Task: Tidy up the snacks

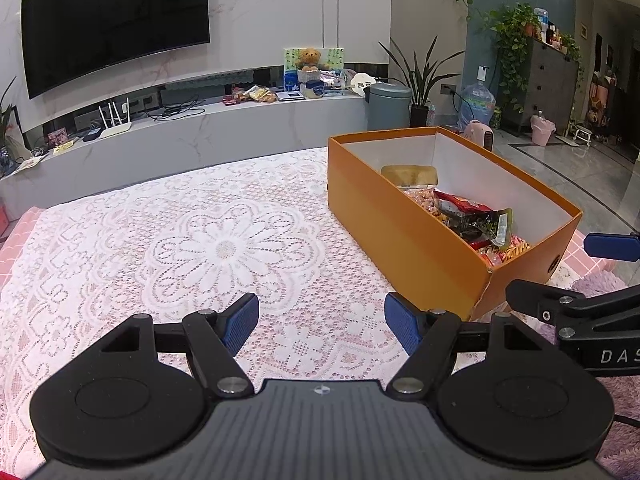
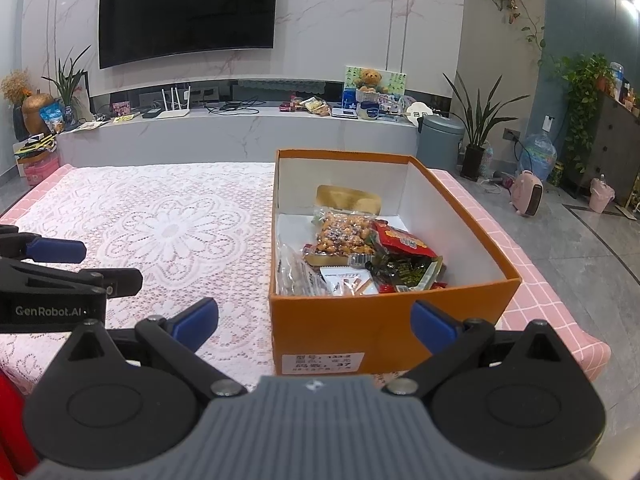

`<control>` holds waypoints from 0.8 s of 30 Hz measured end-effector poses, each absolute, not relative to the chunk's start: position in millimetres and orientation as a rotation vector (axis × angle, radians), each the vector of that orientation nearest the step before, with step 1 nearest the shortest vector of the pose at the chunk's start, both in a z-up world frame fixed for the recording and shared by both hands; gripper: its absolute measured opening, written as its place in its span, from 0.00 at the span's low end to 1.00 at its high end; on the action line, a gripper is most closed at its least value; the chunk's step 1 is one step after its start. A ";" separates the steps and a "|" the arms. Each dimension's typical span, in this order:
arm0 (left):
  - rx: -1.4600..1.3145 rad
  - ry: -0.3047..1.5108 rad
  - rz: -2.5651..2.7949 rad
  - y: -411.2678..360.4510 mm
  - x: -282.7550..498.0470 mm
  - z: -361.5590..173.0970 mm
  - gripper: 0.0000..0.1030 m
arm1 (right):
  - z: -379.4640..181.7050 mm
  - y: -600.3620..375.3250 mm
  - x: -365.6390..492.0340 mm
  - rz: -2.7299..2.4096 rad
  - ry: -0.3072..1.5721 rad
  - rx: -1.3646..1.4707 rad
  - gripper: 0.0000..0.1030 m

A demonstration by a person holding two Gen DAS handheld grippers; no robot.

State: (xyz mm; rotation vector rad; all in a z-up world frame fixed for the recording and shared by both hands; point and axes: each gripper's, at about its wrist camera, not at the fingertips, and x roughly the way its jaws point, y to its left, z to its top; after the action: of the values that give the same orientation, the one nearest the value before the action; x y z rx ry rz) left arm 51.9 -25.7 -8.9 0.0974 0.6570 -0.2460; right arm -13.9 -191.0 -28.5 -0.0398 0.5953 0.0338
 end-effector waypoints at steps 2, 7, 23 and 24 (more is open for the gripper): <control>0.097 0.657 -0.245 -25.7 51.9 -8.3 0.82 | -28.7 -189.6 -13.9 0.031 0.593 -0.048 0.97; 0.097 0.657 -0.245 -25.9 51.4 -8.0 0.82 | -28.9 -189.1 -14.7 0.030 0.593 -0.047 0.97; 0.109 0.656 -0.238 -26.4 49.8 -8.3 0.85 | -28.0 -188.0 -16.3 0.028 0.599 -0.045 0.97; 0.108 0.657 -0.238 -26.3 49.8 -8.1 0.85 | -28.0 -188.0 -16.6 0.028 0.599 -0.045 0.97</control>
State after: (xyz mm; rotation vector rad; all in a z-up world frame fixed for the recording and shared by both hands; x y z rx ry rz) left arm 49.8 -26.3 -8.1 0.1076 0.6572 -0.2384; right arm -16.6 -188.0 -28.0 -0.0448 0.5992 0.0280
